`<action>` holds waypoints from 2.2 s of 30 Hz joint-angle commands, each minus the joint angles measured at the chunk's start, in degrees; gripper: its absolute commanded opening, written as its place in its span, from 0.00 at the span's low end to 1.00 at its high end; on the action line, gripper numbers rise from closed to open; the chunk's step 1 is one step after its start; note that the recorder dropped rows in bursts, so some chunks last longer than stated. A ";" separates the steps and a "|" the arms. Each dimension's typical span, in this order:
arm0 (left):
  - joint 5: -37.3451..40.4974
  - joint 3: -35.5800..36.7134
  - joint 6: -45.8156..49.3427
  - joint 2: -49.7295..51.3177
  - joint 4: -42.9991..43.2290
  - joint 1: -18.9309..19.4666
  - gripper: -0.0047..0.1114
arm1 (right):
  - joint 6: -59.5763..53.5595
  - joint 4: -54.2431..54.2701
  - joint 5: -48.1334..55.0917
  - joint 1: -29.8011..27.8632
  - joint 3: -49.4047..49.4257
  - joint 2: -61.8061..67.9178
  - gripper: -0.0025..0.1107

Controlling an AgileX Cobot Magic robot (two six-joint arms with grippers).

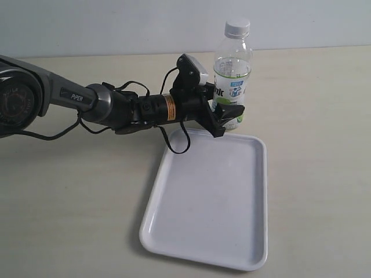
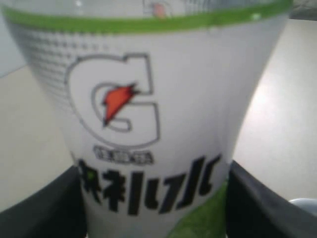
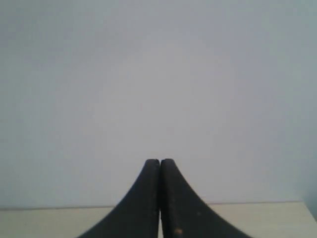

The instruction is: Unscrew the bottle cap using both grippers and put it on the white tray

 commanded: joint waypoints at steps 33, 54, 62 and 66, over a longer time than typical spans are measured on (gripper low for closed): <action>-0.56 -0.37 0.04 -0.13 -0.08 -0.32 0.04 | -25.16 14.31 59.66 12.33 -40.60 21.49 0.02; -0.56 -0.37 0.04 -0.13 0.09 -0.32 0.04 | 45.72 -42.64 5.19 -0.76 -0.23 8.38 0.02; -0.56 -0.37 0.04 -0.13 0.51 -0.32 0.04 | 80.47 -73.96 -46.07 -6.23 3.73 7.96 0.02; -0.32 -0.37 0.04 -0.13 0.50 -0.32 0.04 | 93.29 -84.51 -51.04 -3.27 -1.10 8.25 0.02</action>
